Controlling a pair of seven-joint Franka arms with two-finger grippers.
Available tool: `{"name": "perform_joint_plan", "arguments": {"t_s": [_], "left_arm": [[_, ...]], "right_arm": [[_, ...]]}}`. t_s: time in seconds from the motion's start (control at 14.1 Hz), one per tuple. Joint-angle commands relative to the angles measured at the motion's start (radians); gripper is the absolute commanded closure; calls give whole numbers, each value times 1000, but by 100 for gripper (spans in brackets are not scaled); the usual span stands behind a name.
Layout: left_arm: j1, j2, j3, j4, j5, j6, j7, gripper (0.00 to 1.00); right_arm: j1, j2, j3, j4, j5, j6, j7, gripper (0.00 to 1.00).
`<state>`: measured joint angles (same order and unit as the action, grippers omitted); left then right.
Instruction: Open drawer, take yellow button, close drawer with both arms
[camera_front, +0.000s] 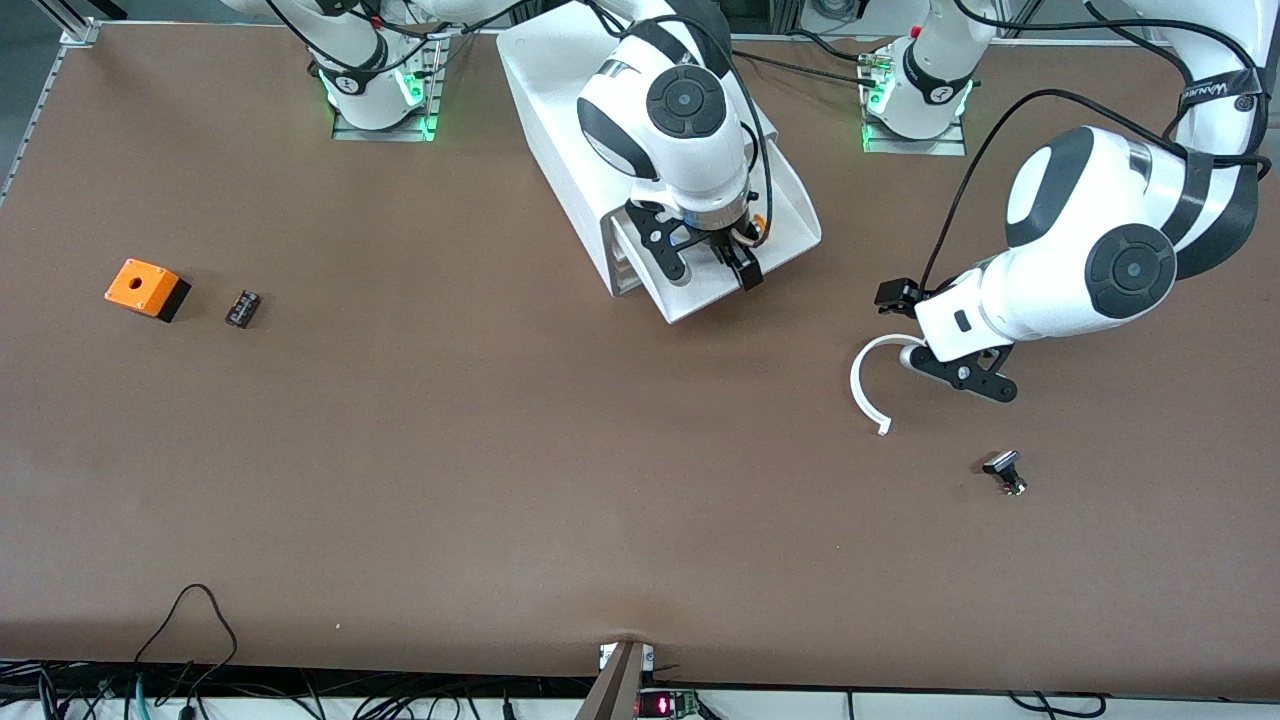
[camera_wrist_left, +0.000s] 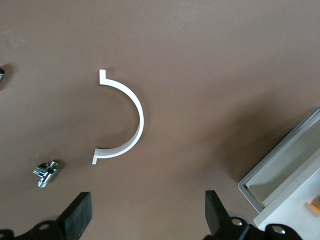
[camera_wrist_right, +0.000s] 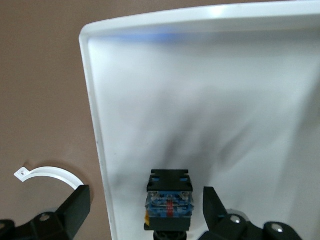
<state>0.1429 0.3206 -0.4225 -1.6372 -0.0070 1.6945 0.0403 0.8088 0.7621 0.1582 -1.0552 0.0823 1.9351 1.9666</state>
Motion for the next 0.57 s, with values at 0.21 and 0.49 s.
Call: {"name": "perform_joint_plan", "arguments": {"t_s": [0.21,0.49], "left_arm": [[0,23,1,48,29,-62,-86,1],[1,25,4,47,29,-72,-132,1]], "right_arm": [[44,16,1,40,16,-25,31,1],[59,16,1,37,10,-36,-3,94]]}}
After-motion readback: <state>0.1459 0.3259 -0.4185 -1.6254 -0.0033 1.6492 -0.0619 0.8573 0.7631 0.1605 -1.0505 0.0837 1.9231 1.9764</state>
